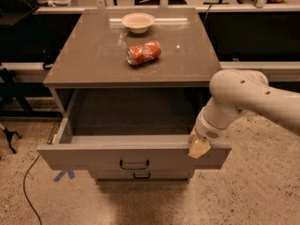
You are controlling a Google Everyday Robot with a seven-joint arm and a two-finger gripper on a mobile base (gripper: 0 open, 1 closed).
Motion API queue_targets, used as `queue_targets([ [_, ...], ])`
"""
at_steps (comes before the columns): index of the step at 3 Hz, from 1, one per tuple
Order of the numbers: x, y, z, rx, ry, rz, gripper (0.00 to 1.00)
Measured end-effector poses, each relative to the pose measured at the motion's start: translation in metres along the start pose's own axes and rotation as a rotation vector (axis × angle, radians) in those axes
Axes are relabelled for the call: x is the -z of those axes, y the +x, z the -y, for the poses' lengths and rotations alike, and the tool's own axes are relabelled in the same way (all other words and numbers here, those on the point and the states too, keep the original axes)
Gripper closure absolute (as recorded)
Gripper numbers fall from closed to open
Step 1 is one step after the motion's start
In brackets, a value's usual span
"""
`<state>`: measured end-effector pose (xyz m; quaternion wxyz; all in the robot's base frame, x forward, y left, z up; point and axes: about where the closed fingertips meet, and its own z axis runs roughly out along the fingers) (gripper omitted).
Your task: Open top drawer
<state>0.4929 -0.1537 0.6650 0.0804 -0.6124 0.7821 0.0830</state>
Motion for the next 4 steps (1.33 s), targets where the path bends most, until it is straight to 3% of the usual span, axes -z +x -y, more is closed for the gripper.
queue_targets([
  [2, 0.000, 0.022, -0.043, -0.067, -0.001, 0.058, 1.00],
  [3, 0.000, 0.022, -0.043, -0.067, -0.001, 0.058, 1.00],
  [4, 0.000, 0.022, -0.044, -0.066, -0.001, 0.057, 0.81],
])
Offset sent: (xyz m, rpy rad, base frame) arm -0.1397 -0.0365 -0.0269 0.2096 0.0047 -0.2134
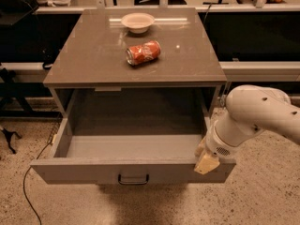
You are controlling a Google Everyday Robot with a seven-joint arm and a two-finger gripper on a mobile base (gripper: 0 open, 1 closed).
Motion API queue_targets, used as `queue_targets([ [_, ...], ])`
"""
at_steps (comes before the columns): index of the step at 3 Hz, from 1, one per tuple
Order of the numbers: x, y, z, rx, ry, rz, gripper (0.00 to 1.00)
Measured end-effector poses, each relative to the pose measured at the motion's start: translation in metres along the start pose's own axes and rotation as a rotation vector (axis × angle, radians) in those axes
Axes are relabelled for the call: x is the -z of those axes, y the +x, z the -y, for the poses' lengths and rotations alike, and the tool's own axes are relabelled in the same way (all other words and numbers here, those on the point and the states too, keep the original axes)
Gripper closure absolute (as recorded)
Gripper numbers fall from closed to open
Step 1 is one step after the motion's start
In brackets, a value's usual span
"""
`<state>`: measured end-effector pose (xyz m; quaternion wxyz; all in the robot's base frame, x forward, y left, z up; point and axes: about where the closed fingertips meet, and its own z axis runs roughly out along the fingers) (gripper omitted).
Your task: Open top drawer
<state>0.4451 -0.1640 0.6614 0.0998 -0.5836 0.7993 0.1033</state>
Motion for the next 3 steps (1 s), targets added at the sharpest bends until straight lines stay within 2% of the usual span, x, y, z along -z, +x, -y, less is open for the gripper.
queue_targets([
  [3, 0.0014, -0.0006, -0.0016, 0.004, 0.002, -0.002, 0.11],
])
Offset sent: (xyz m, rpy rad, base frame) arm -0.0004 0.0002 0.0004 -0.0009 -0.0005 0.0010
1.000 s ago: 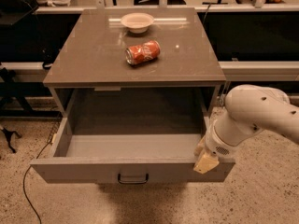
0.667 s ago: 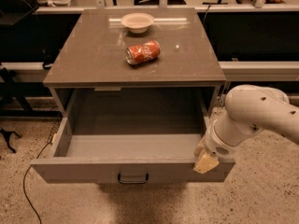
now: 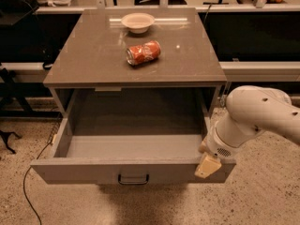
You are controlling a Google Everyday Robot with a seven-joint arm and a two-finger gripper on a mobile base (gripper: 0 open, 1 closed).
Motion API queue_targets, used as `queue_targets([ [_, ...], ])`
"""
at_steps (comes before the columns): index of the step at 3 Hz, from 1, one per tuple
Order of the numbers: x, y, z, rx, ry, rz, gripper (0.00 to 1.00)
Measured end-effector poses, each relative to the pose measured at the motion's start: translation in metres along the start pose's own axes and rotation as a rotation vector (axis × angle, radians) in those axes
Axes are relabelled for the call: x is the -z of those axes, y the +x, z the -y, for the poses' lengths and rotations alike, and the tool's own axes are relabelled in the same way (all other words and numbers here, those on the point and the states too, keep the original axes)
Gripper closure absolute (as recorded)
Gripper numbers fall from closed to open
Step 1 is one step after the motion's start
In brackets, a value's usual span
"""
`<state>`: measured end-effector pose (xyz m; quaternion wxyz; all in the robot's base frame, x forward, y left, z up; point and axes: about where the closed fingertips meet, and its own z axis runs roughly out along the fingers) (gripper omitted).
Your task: Open top drawer
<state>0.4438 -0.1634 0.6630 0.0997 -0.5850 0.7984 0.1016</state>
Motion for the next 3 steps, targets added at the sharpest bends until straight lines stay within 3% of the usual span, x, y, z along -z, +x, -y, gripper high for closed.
queue_targets([
  [1, 0.022, 0.003, 0.007, -0.022, 0.062, 0.027, 0.00],
  [3, 0.112, 0.048, 0.040, -0.102, 0.223, 0.182, 0.00],
])
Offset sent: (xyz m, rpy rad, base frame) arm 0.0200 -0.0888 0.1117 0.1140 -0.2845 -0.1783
